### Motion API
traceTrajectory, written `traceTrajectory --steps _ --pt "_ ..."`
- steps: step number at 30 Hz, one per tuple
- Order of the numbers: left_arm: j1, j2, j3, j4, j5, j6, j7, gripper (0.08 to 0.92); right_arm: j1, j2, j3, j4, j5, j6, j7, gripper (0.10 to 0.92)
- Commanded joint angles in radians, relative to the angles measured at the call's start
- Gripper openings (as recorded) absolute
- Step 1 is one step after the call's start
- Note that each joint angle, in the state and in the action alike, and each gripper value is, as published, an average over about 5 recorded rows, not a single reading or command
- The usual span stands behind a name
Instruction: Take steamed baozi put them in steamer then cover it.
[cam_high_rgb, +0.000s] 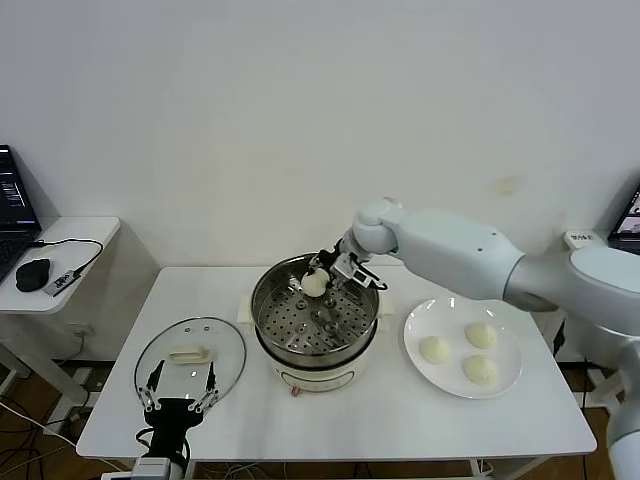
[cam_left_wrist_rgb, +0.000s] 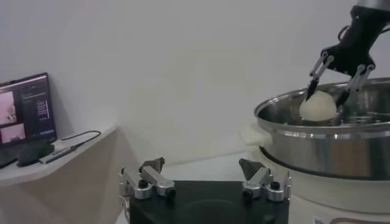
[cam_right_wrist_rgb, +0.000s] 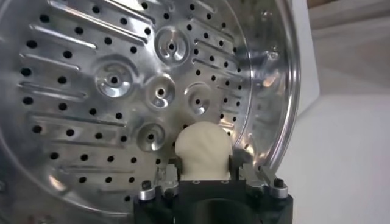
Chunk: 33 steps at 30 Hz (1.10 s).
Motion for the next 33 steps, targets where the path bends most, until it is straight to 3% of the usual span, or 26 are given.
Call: traceTrajectory --steps 1,8,12,20,27,33 --pt "-0.001 0.0 0.001 0.001 0.0 0.001 0.001 0.823 -0.02 0.02 0.011 -0.041 -0.042 0.039 0.021 0.547" --pt "-0.001 -0.001 0.002 0.0 0.002 0.002 0.001 0.823 0.019 0.001 -0.004 -0.003 0.047 0.013 0.001 0.745" --pt "-0.001 -0.002 0.002 -0.001 0.002 0.002 0.002 0.823 0.076 -0.02 -0.037 0.069 0.151 -0.045 -0.036 0.813" --pt "0.001 0.0 0.003 -0.014 0.001 0.007 0.005 0.823 0.256 -0.11 -0.11 0.239 0.397 -0.276 -0.167 0.823" --pt "0.009 0.013 0.0 -0.031 -0.023 0.016 0.002 0.823 0.351 -0.262 -0.124 0.363 0.483 -0.472 -0.207 0.823" --pt "-0.009 0.042 -0.037 -0.048 -0.08 0.052 0.003 0.823 0.411 -0.48 -0.162 0.528 0.534 -0.603 -0.214 0.823"
